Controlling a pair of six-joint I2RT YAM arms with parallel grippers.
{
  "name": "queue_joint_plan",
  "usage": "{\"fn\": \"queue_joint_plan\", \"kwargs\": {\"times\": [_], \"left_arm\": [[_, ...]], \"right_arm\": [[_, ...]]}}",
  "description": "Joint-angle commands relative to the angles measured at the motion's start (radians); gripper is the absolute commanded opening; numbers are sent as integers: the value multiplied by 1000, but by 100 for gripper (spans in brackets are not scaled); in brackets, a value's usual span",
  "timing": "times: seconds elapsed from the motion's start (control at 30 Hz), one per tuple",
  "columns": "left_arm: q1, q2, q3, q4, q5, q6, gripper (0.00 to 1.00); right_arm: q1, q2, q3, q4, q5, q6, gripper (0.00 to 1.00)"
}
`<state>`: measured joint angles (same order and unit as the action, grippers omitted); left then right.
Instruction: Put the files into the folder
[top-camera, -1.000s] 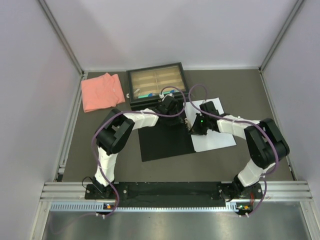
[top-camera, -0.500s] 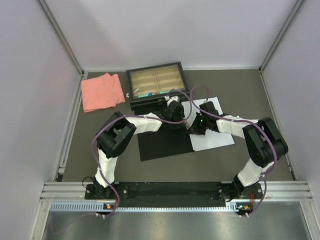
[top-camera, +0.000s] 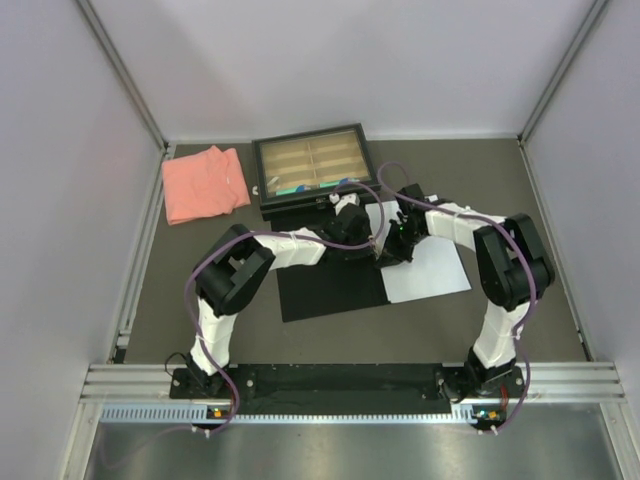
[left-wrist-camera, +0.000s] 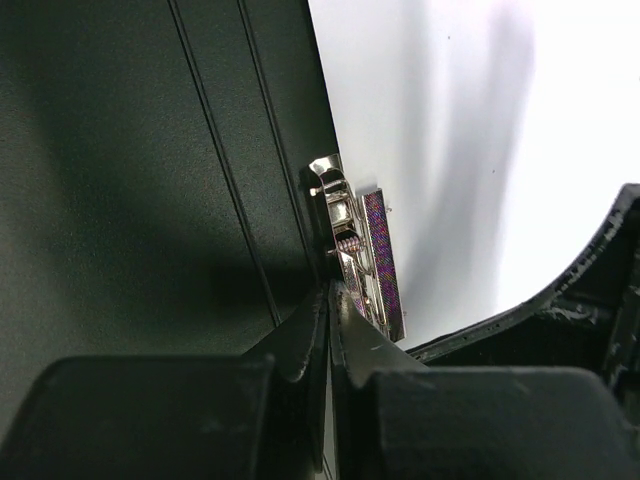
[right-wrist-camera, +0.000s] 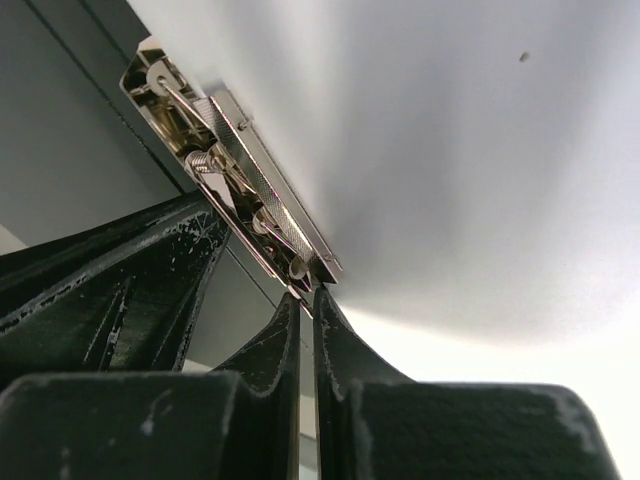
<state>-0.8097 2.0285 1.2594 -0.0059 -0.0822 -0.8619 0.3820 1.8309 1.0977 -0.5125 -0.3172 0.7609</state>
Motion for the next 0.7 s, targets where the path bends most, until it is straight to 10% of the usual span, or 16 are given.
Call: {"fn": "queue_joint_plan", "kwargs": {"times": [0.0,0.47,0.67], "left_arm": [[-17,75,-51,-45,131,3,4],[9,58,-118,63,233,4,2],[9,52,-121,76,249,-5,2]], "right_arm": [[-22,116,48,-210,129,-32,0],[-20,28,-15,3,-16,-95,0],[-20,-31,-13,54,-40,-132,16]]}}
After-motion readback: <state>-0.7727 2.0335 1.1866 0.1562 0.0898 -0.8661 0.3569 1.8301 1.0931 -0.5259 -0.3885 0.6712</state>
